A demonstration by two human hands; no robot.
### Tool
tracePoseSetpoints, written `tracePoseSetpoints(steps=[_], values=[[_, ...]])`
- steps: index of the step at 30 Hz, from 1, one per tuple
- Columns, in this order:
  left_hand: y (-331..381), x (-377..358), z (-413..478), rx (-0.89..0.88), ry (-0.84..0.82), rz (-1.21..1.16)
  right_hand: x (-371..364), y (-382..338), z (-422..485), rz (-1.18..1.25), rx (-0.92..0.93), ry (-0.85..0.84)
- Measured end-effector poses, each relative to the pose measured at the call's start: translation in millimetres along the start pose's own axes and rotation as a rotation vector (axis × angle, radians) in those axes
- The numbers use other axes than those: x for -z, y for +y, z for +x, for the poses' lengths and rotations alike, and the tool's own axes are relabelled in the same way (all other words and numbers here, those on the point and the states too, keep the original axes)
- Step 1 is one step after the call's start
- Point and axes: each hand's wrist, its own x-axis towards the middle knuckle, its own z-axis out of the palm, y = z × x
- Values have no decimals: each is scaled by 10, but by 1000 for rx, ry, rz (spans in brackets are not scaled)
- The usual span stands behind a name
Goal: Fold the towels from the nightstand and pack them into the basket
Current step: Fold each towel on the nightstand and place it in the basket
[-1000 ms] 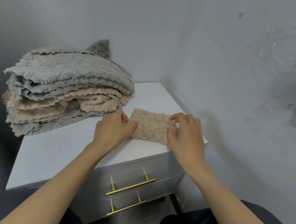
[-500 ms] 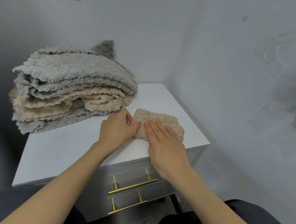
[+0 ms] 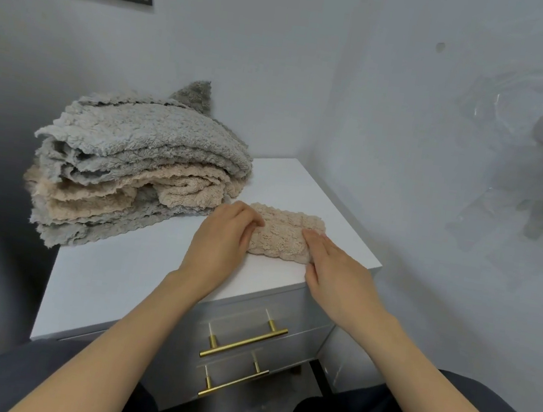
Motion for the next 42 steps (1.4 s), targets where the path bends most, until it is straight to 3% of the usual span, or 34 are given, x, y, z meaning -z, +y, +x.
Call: tracePoseSetpoints(steps=[7, 14, 21, 25, 30, 36, 42], values=[[-116, 178, -32, 9, -309, 35, 0, 37, 51, 28, 15, 38], [-22, 162, -21, 172, -241, -129, 34, 61, 112, 24, 1, 63], [70, 167, 37, 348, -255, -339, 112, 130, 208, 419, -81, -42], [69, 102, 62, 480, -187, -249, 87, 139, 284, 554, -126, -76], [61, 41, 98, 491, -124, -1, 42, 157, 417, 411, -131, -100], [27, 37, 114, 498, -257, 7, 42, 78, 485, 222, -169, -131], [43, 96, 123, 483, -318, -111, 91, 63, 566, 203, -207, -219]])
